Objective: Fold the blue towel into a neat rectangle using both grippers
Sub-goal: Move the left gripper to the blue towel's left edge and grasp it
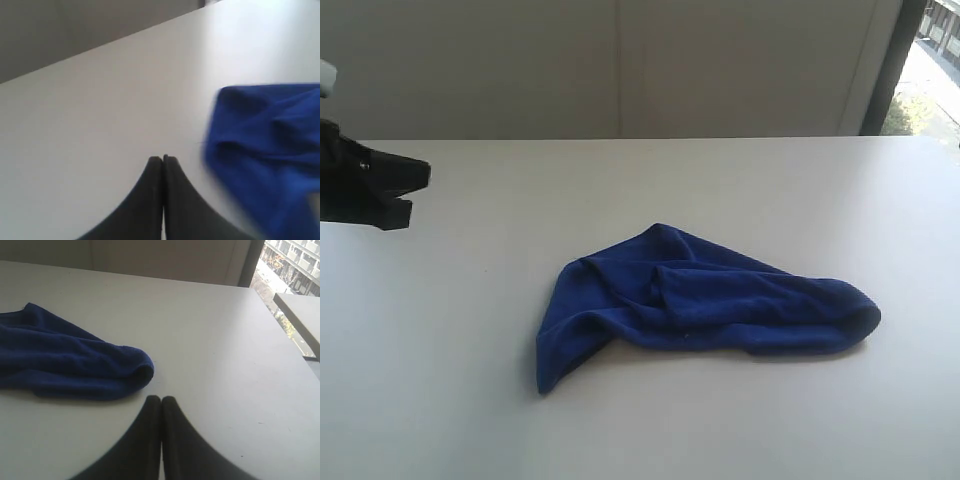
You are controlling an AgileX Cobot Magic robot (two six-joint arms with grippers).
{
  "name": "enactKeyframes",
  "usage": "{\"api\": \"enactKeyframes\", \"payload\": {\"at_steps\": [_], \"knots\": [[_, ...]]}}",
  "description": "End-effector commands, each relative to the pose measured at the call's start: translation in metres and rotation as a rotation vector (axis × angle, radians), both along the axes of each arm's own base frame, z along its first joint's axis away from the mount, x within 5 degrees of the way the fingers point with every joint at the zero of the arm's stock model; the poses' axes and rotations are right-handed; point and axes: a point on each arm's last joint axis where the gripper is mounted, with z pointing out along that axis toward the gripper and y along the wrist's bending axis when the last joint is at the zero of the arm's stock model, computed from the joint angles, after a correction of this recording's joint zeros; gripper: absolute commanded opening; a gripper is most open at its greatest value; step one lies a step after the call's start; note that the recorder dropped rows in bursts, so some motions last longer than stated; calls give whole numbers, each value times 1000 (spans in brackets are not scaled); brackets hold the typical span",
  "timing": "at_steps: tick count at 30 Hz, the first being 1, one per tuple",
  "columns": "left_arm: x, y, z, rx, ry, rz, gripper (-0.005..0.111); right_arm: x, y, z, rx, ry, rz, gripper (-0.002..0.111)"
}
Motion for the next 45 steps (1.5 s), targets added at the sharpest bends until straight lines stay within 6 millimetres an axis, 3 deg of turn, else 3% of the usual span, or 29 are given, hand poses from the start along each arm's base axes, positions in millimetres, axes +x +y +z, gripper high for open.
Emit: {"api": "enactKeyframes", "payload": {"at_steps": [1, 4, 7, 9, 11, 15, 18, 21, 24, 28, 31, 32, 36, 39, 45], "knots": [[24, 46, -10, 378, -77, 400, 0, 0, 0, 0, -5, -9, 3, 0], [19, 69, -21, 599, -61, 563, 0, 0, 0, 0, -5, -9, 3, 0], [17, 67, -42, 561, 54, 552, 0, 0, 0, 0, -5, -9, 3, 0], [20, 54, -57, 537, 124, 480, 0, 0, 0, 0, -5, -9, 3, 0], [18, 38, -69, 595, 185, 431, 0, 0, 0, 0, -5, -9, 3, 0], [12, -1, -87, 877, 392, 234, 0, 0, 0, 0, -5, -9, 3, 0], [10, -46, -83, 803, 609, -26, 0, 0, 0, 0, -5, -9, 3, 0], [-2, -85, -71, 693, 701, -420, 0, 0, 0, 0, -5, -9, 3, 0], [-16, -109, -60, 571, 671, -700, 0, 0, 0, 0, -5, -9, 3, 0], [-23, -126, -60, 495, 533, -860, 0, 0, 0, 0, -5, -9, 3, 0], [-24, -132, -66, 523, 445, -856, 7, 0, 0, 0, -5, -9, 3, 0], [-24, -135, -70, 534, 402, -828, 19, 0, 0, 0, -5, -9, 3, 0], [-24, -139, -75, 573, 311, -836, 38, 0, 0, 0, -5, -9, 3, 0], [-22, -141, -80, 576, 304, -826, 40, 0, 0, 0, -5, -9, 3, 0], [-7, -145, -109, 608, 313, -772, 40, 0, 0, 0, -5, -9, 3, 0]]}}
